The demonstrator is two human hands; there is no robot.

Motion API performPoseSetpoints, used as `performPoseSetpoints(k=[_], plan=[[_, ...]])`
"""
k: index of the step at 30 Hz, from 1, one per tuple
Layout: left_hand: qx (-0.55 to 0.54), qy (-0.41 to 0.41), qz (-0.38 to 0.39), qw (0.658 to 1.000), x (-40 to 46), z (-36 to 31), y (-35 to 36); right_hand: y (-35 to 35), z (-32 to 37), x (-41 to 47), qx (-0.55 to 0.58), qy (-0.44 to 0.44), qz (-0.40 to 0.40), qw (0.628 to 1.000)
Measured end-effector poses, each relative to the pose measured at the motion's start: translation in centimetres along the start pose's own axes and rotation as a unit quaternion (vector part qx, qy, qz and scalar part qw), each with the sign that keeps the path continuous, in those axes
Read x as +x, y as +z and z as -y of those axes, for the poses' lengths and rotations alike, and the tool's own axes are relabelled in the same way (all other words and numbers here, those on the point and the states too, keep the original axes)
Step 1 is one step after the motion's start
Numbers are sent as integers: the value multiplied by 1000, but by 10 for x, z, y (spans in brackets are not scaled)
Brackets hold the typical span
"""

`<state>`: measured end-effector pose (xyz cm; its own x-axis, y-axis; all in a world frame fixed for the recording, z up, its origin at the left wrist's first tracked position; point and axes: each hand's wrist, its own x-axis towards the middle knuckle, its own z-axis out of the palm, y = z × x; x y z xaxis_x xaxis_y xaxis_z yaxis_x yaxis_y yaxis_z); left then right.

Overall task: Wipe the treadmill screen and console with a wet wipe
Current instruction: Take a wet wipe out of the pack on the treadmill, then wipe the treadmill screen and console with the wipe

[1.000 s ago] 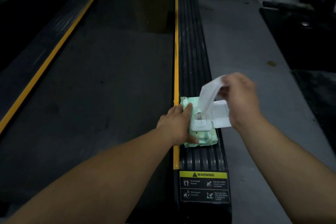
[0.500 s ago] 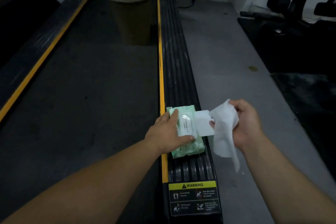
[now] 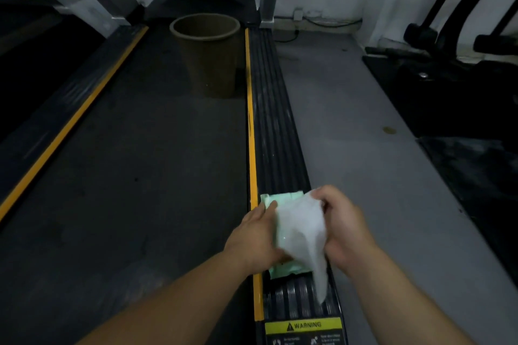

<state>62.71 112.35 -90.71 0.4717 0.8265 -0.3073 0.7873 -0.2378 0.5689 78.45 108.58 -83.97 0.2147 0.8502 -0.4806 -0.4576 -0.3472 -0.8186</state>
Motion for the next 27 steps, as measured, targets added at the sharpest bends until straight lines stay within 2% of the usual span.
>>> performPoseSetpoints(k=[3,5,9,12,15,18,22,24,25,27], plan=[[-99,-39,2,994,-6,6,-4,11,-27,3,-96,35,5,995],[-120,-51,2,991,-9,11,-6,17,-40,5,-127,60,-12,990],[25,9,50,998,-14,8,-9,24,-52,8,-154,19,-37,987],[124,15,109,986,-16,0,-14,28,-39,5,-73,77,-76,991],[142,20,112,983,-16,-5,-25,29,-7,-2,-52,72,-46,995],[49,4,15,999,-17,-14,-66,42,41,-11,-27,11,-34,999],[-105,3,-86,991,-34,-57,-164,80,127,-36,-19,-39,-23,999],[-287,-7,-114,951,-53,-98,-222,104,172,-53,-22,-51,-7,998],[-392,-27,-115,912,-65,-122,-253,118,194,-63,-22,-56,-1,998],[-530,-57,-77,842,-91,-162,-316,152,242,-89,-20,-60,17,998]])
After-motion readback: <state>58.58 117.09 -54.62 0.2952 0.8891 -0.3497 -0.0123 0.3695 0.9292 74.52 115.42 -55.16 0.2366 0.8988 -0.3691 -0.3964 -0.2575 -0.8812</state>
